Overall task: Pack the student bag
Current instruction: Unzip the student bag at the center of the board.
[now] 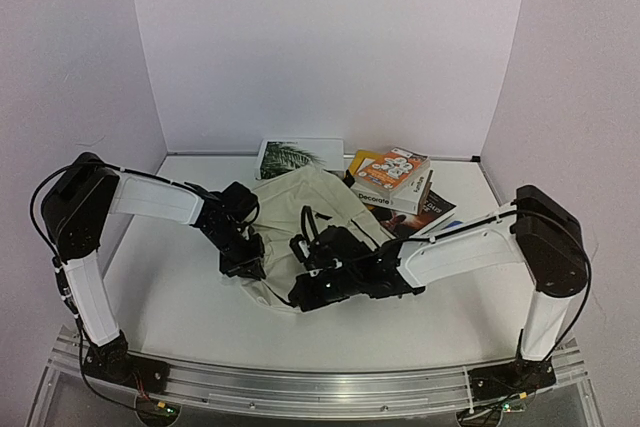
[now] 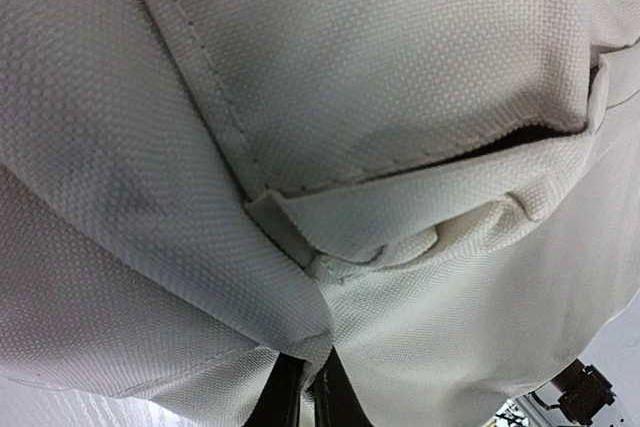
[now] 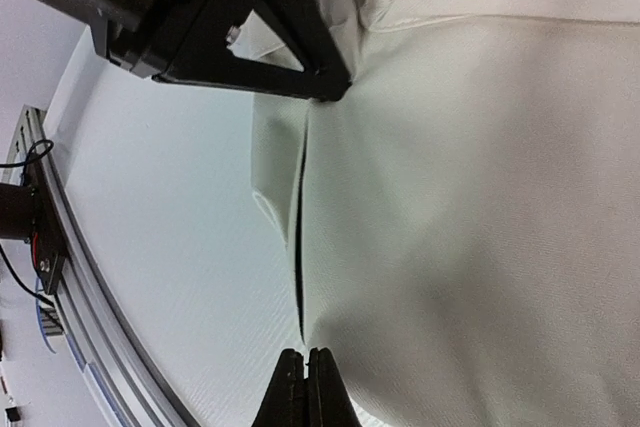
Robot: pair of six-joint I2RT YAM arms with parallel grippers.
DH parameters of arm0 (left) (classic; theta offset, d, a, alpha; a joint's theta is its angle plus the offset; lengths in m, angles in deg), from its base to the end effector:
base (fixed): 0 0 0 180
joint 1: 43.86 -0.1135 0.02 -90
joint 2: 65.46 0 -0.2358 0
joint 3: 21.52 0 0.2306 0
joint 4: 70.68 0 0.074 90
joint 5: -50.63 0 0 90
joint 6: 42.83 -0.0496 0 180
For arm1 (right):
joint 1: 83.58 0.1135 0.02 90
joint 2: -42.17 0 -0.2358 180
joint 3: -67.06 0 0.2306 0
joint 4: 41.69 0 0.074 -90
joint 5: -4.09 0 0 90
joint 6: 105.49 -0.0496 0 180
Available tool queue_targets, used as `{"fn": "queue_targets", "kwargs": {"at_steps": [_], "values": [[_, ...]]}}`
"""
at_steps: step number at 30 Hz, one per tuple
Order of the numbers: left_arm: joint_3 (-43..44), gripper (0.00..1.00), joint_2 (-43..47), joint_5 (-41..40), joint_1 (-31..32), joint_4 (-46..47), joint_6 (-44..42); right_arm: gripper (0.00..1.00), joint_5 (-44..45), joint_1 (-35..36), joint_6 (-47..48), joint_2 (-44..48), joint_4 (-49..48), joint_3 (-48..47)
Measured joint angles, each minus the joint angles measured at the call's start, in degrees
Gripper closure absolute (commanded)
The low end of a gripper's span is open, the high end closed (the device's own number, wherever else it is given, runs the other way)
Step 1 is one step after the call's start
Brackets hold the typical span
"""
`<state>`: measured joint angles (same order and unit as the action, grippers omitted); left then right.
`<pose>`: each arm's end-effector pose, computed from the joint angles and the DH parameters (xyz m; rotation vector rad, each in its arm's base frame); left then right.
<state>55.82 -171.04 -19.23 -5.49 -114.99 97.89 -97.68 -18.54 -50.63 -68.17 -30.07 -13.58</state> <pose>0.2424 -0.2137 0.1165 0.2437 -3.0203 0.7094 0.1572 0.3618 0.1394 -0.7713 2.4285 1.0515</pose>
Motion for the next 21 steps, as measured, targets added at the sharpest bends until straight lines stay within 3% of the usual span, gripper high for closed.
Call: {"fn": "queue_targets", "kwargs": {"at_steps": [11,21], "values": [[0.74,1.00,0.00,-2.40,-0.02,-1.92,-1.44,1.00,22.45,0.48,0.48,8.68,8.17,1.77],[-2.29,1.00,2.97,-4.13,-2.10,-2.05,-1.40,1.00,29.64,0.63,-0.17,11.98,10.88,5.40]]}}
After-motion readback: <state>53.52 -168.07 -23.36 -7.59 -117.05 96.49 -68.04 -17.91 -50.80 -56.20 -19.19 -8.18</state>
